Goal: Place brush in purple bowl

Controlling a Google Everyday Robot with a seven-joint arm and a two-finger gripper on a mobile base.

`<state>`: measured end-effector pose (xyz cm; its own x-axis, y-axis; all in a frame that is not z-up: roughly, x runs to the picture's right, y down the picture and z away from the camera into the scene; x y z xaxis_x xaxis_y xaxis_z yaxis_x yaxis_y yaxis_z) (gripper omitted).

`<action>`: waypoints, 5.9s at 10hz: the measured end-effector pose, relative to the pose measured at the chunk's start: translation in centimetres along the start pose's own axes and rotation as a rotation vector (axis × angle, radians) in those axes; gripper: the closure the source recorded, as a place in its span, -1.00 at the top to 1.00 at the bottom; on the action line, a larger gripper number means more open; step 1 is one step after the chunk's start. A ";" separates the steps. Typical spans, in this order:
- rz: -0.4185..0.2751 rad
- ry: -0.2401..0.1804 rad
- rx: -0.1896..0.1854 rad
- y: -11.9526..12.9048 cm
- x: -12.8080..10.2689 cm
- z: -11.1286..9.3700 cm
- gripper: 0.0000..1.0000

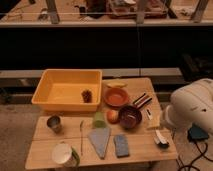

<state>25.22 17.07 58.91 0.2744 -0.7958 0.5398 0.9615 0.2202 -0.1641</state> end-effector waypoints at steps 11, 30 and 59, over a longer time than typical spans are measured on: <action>0.000 0.000 0.000 0.0 0.0 0.0 0.60; -0.093 0.062 0.034 -1.7 6.5 1.8 0.60; -0.338 -0.139 0.074 0.3 5.5 14.2 0.60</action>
<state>27.18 20.74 73.62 -0.0648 -0.7475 0.6611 0.9950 0.0022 0.1000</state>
